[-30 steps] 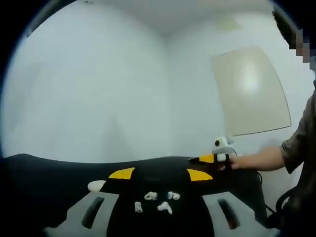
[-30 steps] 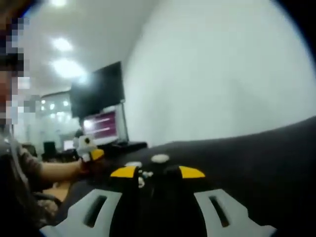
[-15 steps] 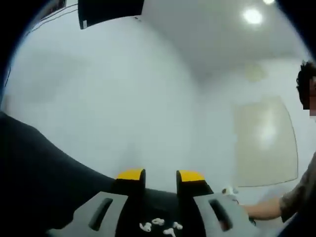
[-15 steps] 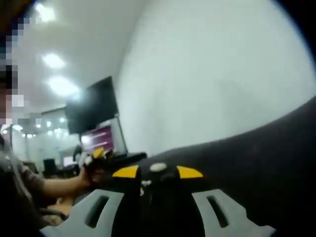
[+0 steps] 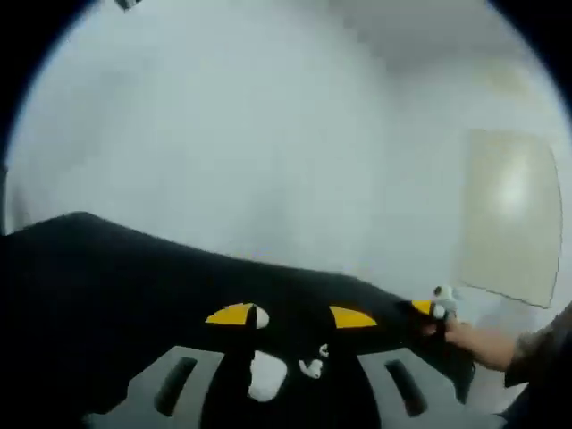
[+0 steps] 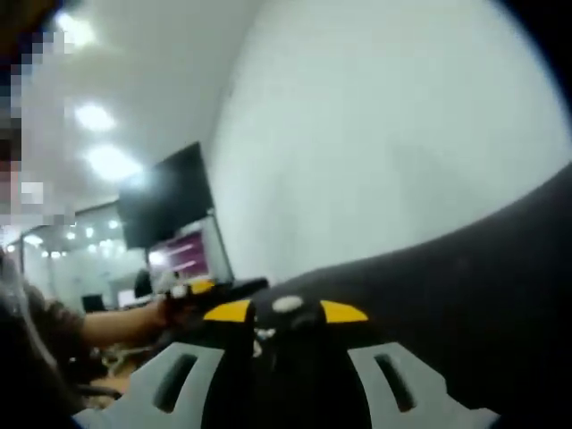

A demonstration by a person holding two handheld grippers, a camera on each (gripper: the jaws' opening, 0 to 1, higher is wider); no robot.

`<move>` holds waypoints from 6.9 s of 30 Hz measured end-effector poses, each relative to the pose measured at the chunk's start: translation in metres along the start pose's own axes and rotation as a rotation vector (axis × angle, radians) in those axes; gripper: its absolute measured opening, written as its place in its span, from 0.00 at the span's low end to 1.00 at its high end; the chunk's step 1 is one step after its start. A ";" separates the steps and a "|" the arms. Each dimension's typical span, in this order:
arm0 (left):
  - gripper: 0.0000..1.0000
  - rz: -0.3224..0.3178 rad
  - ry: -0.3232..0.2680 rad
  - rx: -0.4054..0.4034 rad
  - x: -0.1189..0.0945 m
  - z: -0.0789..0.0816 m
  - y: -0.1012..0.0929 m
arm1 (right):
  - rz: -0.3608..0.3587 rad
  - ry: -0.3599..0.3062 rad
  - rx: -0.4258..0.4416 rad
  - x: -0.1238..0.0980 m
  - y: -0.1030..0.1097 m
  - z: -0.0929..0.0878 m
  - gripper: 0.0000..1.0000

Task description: Pick up three earphones and place each one into its charging case using tactile feedback, ensure that each earphone is properly inserted and securely positioned inside the case.

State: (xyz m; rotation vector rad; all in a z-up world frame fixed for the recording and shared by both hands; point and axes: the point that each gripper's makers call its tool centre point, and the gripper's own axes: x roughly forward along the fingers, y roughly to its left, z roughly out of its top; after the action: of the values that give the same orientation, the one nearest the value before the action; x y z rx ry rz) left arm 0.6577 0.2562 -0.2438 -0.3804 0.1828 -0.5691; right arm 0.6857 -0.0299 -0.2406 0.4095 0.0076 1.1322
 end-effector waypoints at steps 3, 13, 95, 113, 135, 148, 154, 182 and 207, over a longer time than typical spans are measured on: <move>0.42 -0.056 0.115 0.010 0.003 -0.020 -0.001 | -0.002 0.002 0.000 0.000 -0.001 0.000 0.30; 0.46 0.118 0.314 0.333 0.020 -0.059 0.026 | -0.004 0.017 -0.008 0.001 -0.001 -0.003 0.30; 0.38 -0.454 -0.242 0.599 -0.015 -0.065 -0.177 | 0.105 0.159 -0.214 0.007 0.032 -0.030 0.32; 0.37 -0.470 -0.149 0.669 -0.007 -0.085 -0.182 | 0.113 0.171 -0.228 0.007 0.033 -0.032 0.32; 0.46 -0.529 -0.031 0.564 -0.006 -0.100 -0.180 | 0.132 0.234 -0.274 0.011 0.042 -0.044 0.33; 0.45 -0.490 0.128 0.719 0.004 -0.135 -0.171 | 0.104 0.252 -0.303 0.012 0.040 -0.048 0.33; 0.44 -0.467 0.133 0.734 0.007 -0.135 -0.166 | 0.087 0.252 -0.307 0.011 0.037 -0.047 0.33; 0.49 -0.435 0.129 0.745 0.018 -0.127 -0.154 | 0.422 0.628 -0.286 0.005 0.140 -0.122 0.33; 0.12 -0.349 -0.219 0.656 -0.019 -0.061 -0.156 | 0.298 0.527 -0.203 0.010 0.128 -0.115 0.40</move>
State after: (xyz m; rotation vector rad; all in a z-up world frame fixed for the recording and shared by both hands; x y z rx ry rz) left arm 0.5492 0.1274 -0.2363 0.1711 -0.2873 -0.8855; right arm 0.5535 0.0612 -0.3038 -0.0813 0.2987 1.4941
